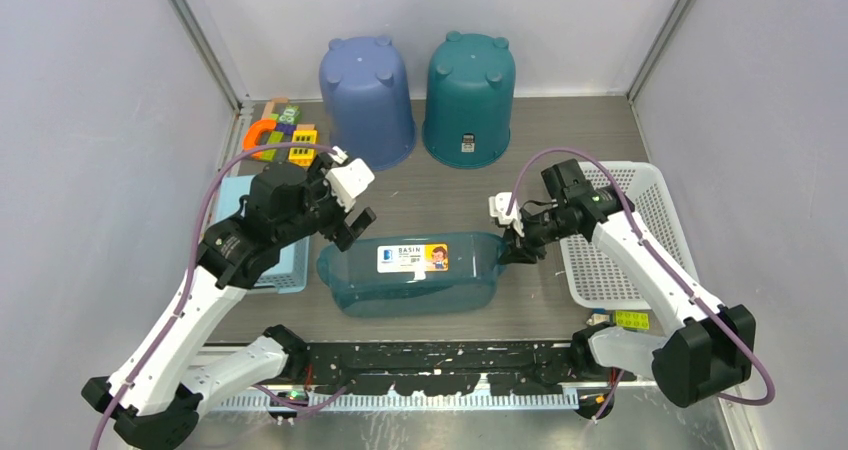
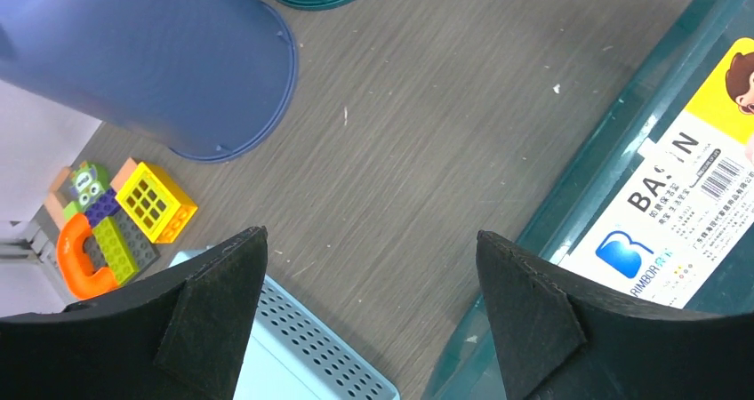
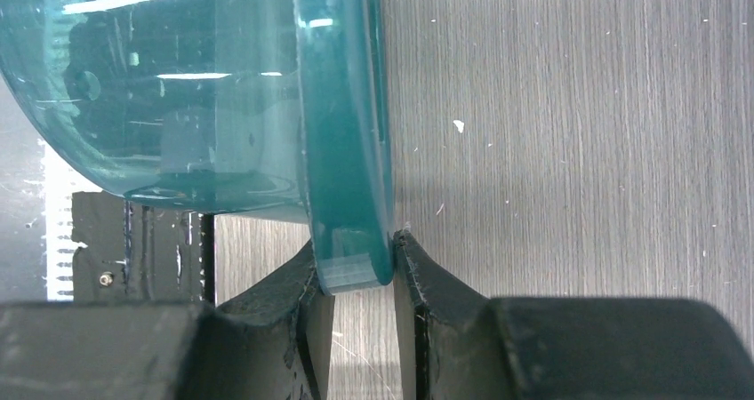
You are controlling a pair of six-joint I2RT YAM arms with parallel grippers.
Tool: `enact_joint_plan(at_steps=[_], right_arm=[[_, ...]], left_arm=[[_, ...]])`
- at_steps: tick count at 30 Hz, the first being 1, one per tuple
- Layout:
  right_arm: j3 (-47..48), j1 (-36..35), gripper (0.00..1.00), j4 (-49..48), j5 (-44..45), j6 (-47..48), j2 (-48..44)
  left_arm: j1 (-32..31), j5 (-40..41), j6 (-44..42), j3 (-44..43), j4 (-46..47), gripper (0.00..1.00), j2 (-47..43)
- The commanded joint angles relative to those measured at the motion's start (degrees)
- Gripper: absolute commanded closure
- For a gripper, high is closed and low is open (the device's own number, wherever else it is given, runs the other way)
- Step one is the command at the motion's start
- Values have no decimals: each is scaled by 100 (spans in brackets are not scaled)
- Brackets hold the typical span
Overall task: Turn the large container upside down
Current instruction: Turn the container upside down at the center of the board.
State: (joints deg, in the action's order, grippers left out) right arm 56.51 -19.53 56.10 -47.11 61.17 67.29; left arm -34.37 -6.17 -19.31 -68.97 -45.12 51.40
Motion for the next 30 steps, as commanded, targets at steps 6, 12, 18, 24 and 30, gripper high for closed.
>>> enact_joint_plan(at_steps=[6,12,18,24,30], right_arm=[[555,25,99,350,-565,-404,316],[983,132,99,791,-798,-492,661],[1384,204,99,1307,-965,-459,1129],[1503,263,99,1269,-981,-755,1412],[1586,341,99,1063,-992,-1312,1575]], left_arm=[[55,363,161,-98,413,12,-19],[86,352,183,-73,409,12,-33],[105,323,190,-25,422,12,-55],[128,305,197,35,450,12,-68],[144,298,204,80,484,12,-75]])
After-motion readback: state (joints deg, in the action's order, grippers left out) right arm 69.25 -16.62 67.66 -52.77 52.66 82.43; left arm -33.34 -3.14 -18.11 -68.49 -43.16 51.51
